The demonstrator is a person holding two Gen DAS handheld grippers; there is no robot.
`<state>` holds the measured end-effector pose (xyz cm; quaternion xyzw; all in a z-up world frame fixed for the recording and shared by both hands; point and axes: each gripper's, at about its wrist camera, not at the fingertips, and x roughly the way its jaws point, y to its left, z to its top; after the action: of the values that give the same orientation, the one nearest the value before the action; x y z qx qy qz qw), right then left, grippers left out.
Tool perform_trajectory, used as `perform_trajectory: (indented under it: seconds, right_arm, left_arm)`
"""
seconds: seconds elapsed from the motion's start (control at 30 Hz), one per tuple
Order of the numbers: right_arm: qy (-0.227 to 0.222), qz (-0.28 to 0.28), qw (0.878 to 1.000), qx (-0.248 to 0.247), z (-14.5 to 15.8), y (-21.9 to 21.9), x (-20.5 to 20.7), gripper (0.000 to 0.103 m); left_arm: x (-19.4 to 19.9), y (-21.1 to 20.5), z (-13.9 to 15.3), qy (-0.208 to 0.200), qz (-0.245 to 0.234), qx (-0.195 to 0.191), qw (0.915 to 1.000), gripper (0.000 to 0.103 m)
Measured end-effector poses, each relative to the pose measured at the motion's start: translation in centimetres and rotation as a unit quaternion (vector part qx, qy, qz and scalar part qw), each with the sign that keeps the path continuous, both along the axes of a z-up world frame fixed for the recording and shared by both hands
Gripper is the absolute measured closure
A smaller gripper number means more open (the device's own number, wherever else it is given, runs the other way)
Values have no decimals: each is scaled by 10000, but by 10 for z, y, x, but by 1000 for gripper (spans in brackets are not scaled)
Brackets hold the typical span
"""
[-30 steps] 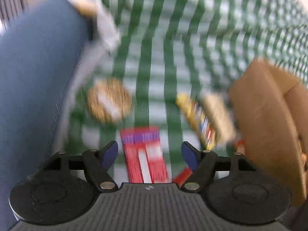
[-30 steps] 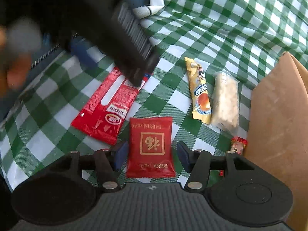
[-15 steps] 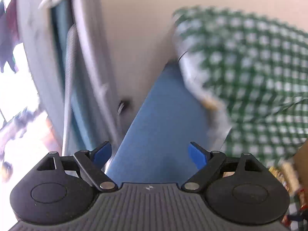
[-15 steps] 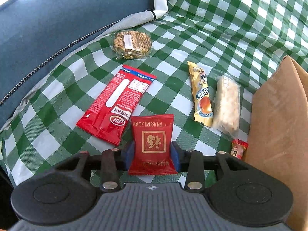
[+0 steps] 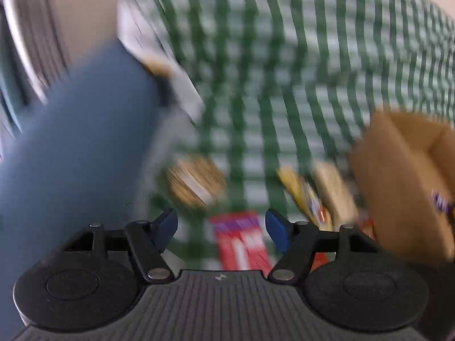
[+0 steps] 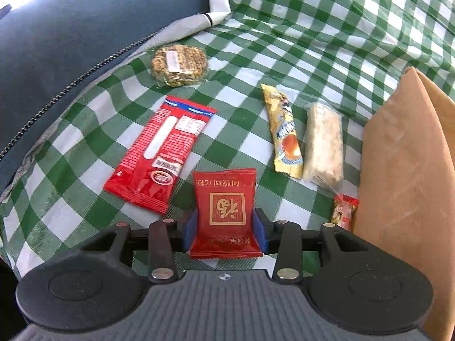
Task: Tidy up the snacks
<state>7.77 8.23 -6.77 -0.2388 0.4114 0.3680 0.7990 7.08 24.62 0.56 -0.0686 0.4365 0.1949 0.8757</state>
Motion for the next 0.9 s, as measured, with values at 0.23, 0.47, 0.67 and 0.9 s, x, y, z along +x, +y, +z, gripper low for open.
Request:
perform_trajectory:
  seconds: [0.23, 0.47, 0.67, 0.9]
  right_arm:
    - [129, -137, 9995, -250, -7, -8, 9, 59]
    - [153, -154, 9993, -303, -9, -7, 12, 58]
    - [107, -187, 9993, -319, -7, -7, 11, 58]
    - [114, -293, 9990, -327, -6, -10, 10, 59]
  left_arm:
    - [18, -2, -57, 937, -110, -800, 9923, 22]
    - [21, -20, -75, 1362, -154, -811, 9872, 24]
    - [15, -17, -78, 1289, -148, -694, 9891, 46]
    - [0, -5, -69, 1293, 39, -803, 9883, 38]
